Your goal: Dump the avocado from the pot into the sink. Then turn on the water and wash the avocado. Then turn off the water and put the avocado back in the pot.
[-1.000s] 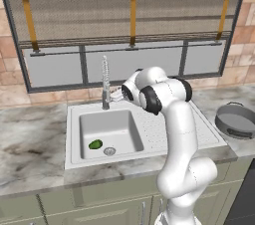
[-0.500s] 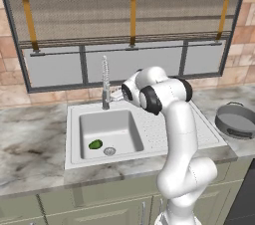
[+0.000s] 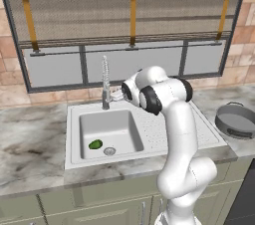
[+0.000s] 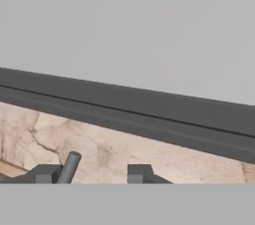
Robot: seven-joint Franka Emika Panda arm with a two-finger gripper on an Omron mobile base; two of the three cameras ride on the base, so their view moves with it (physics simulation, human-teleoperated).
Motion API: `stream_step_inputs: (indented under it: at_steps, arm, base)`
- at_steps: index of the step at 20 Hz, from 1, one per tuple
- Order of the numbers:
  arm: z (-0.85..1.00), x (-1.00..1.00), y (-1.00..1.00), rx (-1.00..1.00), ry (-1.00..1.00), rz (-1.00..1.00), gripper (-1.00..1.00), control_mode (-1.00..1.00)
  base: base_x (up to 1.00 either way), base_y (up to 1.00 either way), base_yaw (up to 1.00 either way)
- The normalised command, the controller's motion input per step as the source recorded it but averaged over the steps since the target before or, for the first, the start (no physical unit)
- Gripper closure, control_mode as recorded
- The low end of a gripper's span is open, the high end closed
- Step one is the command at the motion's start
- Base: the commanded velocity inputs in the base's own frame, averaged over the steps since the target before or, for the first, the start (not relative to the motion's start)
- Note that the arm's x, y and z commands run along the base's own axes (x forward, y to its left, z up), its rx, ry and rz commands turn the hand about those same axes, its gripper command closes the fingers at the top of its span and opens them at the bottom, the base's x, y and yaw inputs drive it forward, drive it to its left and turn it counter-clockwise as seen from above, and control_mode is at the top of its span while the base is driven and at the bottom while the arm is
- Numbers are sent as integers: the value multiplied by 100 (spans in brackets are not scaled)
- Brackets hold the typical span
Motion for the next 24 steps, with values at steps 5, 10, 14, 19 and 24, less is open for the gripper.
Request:
stream_step_inputs:
  at_steps: [5,10,14,19,24]
  arm:
    - [-12,0,-100,0,4,-2,100,-100]
    - [-15,0,-100,1,5,-1,100,-100]
    - [-19,0,-100,3,7,0,100,-100]
    - [-21,0,-100,3,8,0,100,-100]
    - [-8,0,-75,4,4,0,-100,-100]
  base:
    - [0,0,0]
    - [0,0,0]
    - [0,0,0]
    - [0,0,0]
    - [0,0,0]
